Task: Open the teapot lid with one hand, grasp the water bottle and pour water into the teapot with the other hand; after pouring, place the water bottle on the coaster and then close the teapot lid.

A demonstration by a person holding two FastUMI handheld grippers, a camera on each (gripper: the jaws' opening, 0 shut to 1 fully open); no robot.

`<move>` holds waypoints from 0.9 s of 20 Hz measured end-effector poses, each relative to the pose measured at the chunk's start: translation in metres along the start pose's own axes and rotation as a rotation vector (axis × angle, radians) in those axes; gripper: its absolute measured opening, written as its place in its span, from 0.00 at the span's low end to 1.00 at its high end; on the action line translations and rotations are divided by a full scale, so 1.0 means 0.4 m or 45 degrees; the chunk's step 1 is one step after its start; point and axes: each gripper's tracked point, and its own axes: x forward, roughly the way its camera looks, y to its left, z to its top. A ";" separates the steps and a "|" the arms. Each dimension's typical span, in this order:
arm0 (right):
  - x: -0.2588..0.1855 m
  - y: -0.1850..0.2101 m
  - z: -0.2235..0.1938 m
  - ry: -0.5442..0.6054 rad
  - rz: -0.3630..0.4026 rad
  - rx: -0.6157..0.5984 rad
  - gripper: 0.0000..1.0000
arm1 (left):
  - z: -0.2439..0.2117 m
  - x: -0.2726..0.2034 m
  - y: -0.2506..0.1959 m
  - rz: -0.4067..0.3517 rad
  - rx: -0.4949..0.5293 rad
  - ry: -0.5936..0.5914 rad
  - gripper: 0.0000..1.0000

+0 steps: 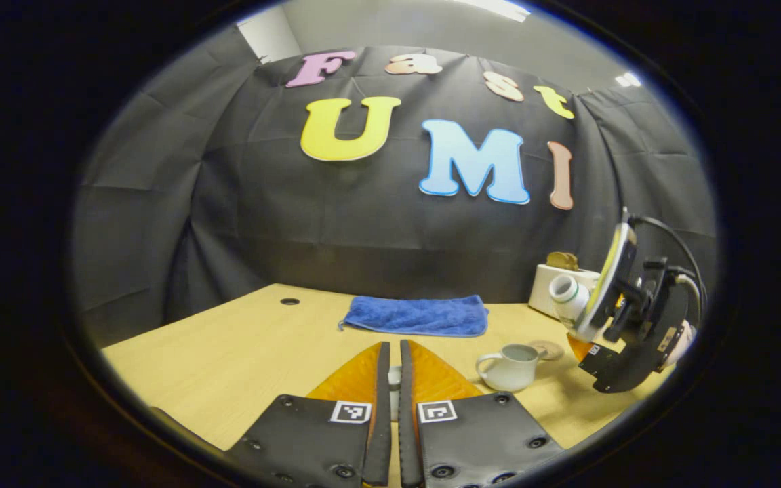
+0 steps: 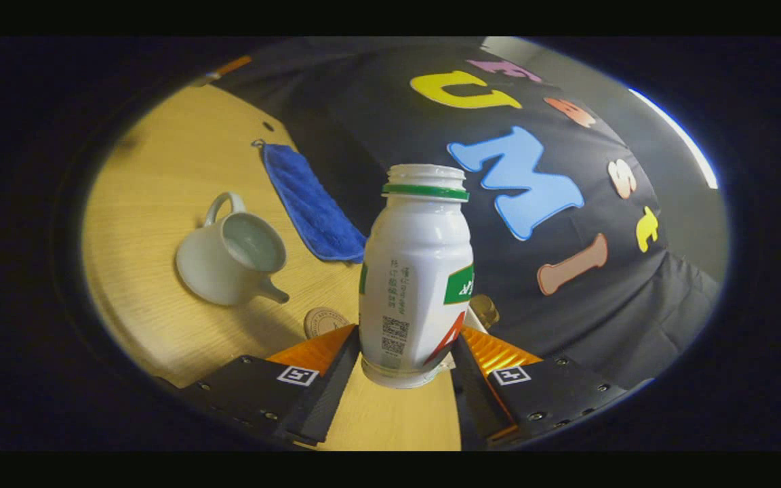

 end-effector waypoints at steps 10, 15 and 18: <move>-0.012 -0.062 -0.083 0.075 0.068 0.634 0.63 | 0.011 0.023 -0.179 -0.153 -0.008 -0.027 0.15; -0.010 -0.077 -0.090 0.065 0.124 0.887 0.78 | 0.005 0.085 -0.232 -0.189 0.031 0.015 0.11; -0.011 -0.084 -0.088 0.045 0.129 0.986 0.77 | -0.004 0.137 -0.274 -0.210 0.033 0.043 0.11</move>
